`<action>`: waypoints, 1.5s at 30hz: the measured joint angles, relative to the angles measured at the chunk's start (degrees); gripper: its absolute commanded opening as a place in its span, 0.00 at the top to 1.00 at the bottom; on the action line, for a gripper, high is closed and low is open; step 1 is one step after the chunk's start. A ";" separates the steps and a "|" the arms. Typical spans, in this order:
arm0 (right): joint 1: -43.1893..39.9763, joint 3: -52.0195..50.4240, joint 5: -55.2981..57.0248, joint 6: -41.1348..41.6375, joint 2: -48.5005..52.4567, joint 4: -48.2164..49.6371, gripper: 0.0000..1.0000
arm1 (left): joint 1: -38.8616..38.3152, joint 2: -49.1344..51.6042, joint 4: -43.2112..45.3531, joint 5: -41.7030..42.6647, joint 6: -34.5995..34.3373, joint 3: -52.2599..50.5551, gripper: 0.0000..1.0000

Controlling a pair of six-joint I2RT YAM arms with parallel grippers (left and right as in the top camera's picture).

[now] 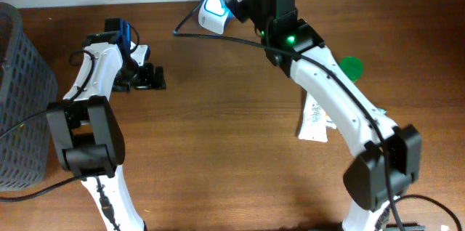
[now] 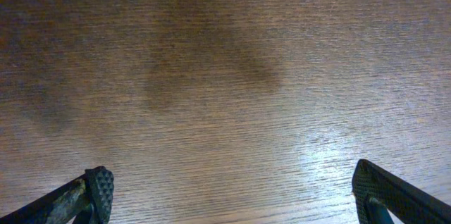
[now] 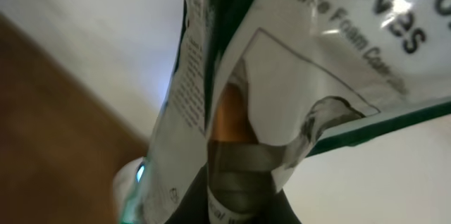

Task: Scan the item barcode
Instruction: 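Lower the gloves package onto the right side and release it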

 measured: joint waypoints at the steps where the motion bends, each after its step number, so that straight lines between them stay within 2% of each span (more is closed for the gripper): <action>1: 0.17 0.13 0.09 3.82 -1.53 -7.06 0.96 | 0.00 0.00 0.09 0.00 -0.02 0.00 0.01; 2: 0.17 0.15 0.02 7.04 -2.58 -13.09 0.96 | 0.00 0.00 0.09 0.02 0.00 0.00 0.01; 3: 0.11 0.20 0.24 12.11 -4.07 -24.76 0.96 | 0.00 0.00 0.07 -0.02 0.00 0.00 0.01; 5: 0.02 0.13 0.39 14.73 -4.76 -36.06 0.96 | 0.00 0.00 0.11 0.02 0.00 0.00 0.01; 9: -1.03 -0.87 0.46 17.38 -4.85 -54.31 0.96 | 0.00 0.00 0.09 0.00 0.00 0.02 0.01; 11: -3.06 -2.23 0.42 18.21 -4.85 -59.52 0.96 | 0.00 0.00 0.09 0.00 0.00 0.02 0.01; 16: -13.77 -11.39 0.90 19.04 -4.94 -61.40 0.95 | 0.00 0.00 0.04 0.02 0.00 0.02 0.01; 17: -15.91 -13.42 1.09 18.91 -4.94 -60.94 0.87 | 0.00 0.00 0.07 0.00 0.00 0.02 0.01; 18: -17.29 -14.60 1.11 18.64 -4.94 -60.85 0.85 | 0.00 0.00 0.04 -0.02 0.00 0.02 0.01; 20: -19.74 -15.65 1.05 17.57 -4.94 -60.59 0.47 | 0.00 0.00 0.04 0.00 0.00 0.02 0.01; 23: -21.38 -15.67 1.07 16.15 -4.94 -60.52 0.34 | 0.00 0.00 0.04 0.00 -0.02 0.02 0.01; 24: -21.73 -15.67 1.05 15.93 -4.94 -60.50 0.25 | 0.00 0.00 0.04 0.00 0.00 0.02 0.01; 28: -23.10 -15.52 0.76 15.96 -4.94 -60.63 0.02 | 0.00 0.00 0.04 0.00 0.00 0.02 0.01; 34: -23.21 -7.91 -4.31 16.11 -6.93 -65.20 0.01 | 0.00 0.00 0.02 0.00 -0.02 0.02 0.01; 41: -23.21 -2.05 -6.97 20.55 -22.21 -69.29 0.01 | 0.00 0.00 0.04 -0.02 -0.02 0.02 0.01; 42: -23.21 -1.60 -7.08 21.09 -28.00 -69.94 0.01 | 0.00 0.00 0.04 0.00 0.00 0.02 0.01; 45: -23.21 -1.49 -7.41 21.90 -35.65 -71.36 0.01 | 0.00 0.00 0.07 0.02 0.00 0.02 0.01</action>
